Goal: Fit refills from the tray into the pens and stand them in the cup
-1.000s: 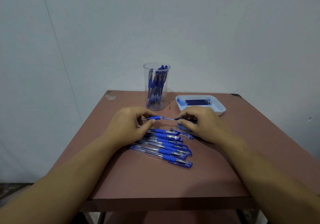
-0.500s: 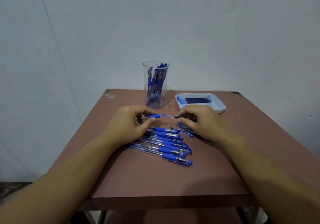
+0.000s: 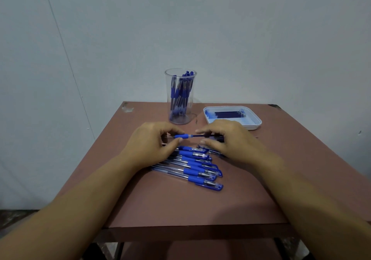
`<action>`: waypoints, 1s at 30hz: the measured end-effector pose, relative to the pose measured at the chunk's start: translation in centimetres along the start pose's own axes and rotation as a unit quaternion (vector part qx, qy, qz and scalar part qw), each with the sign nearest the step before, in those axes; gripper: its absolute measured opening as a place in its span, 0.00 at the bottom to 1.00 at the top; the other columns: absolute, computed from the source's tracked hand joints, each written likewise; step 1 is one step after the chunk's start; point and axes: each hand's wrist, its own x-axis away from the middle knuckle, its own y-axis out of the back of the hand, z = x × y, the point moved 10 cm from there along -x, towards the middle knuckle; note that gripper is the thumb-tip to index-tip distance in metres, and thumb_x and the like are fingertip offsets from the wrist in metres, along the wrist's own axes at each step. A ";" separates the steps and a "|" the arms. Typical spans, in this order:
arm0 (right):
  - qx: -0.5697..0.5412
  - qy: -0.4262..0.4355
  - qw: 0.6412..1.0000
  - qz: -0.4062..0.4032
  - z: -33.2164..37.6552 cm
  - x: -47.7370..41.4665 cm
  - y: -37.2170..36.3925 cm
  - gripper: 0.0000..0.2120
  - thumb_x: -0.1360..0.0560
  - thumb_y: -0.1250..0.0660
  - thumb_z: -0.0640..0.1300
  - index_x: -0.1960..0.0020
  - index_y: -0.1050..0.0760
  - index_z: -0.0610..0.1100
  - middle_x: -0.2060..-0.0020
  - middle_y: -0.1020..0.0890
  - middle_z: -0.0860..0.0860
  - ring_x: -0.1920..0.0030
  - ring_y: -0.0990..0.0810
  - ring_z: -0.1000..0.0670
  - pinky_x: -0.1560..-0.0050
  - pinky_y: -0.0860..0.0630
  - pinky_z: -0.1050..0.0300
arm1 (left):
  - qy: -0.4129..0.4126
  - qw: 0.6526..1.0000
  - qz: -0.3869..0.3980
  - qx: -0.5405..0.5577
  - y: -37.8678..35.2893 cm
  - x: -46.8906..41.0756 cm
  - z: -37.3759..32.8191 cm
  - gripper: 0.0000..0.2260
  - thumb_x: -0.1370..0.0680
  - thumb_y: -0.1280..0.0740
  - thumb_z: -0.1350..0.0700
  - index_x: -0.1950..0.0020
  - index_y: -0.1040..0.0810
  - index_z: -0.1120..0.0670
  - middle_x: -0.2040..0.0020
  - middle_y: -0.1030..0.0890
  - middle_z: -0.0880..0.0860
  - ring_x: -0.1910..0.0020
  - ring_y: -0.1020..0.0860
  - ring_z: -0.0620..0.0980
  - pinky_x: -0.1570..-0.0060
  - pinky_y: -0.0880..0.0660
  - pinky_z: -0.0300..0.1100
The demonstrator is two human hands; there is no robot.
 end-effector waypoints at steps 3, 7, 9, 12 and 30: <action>-0.007 -0.033 0.999 -0.016 -1.7 0.2 0.9 0.12 0.27 0.27 0.51 0.44 0.22 0.55 0.52 0.20 0.60 0.51 0.23 0.59 0.50 0.25 0.62 | 0.005 1.000 -0.012 0.011 0.3 0.0 0.1 0.10 0.27 0.32 0.47 0.48 0.16 0.43 0.60 0.18 0.38 0.63 0.22 0.40 0.63 0.26 0.35; -0.020 -0.032 0.999 -0.006 -1.7 0.1 0.3 0.04 0.25 0.29 0.45 0.52 0.21 0.53 0.58 0.21 0.59 0.55 0.23 0.58 0.54 0.24 0.56 | 0.010 1.000 -0.009 0.014 0.2 0.1 0.2 0.09 0.27 0.32 0.47 0.49 0.16 0.42 0.60 0.18 0.38 0.63 0.22 0.41 0.63 0.25 0.37; -0.028 -0.022 0.999 0.004 -0.9 0.0 -0.2 0.07 0.24 0.31 0.45 0.48 0.19 0.54 0.58 0.22 0.59 0.55 0.24 0.59 0.56 0.27 0.66 | 0.009 1.000 -0.002 0.009 0.0 0.1 0.3 0.09 0.27 0.32 0.47 0.49 0.16 0.42 0.59 0.17 0.39 0.63 0.22 0.41 0.63 0.24 0.39; -0.038 -0.017 0.999 0.016 -0.5 -0.1 -0.5 0.12 0.23 0.31 0.45 0.41 0.20 0.56 0.57 0.23 0.60 0.54 0.25 0.59 0.54 0.30 0.70 | 0.014 1.000 -0.001 0.016 -0.1 0.0 0.5 0.09 0.27 0.32 0.47 0.49 0.17 0.41 0.59 0.17 0.39 0.63 0.22 0.41 0.63 0.24 0.39; -0.044 -0.043 0.998 -0.018 -1.8 0.1 0.4 0.07 0.26 0.28 0.45 0.50 0.23 0.52 0.57 0.21 0.57 0.56 0.23 0.57 0.56 0.24 0.59 | 0.014 1.000 -0.001 0.028 -0.1 0.0 0.3 0.10 0.27 0.32 0.47 0.48 0.16 0.43 0.59 0.17 0.39 0.61 0.20 0.42 0.61 0.22 0.41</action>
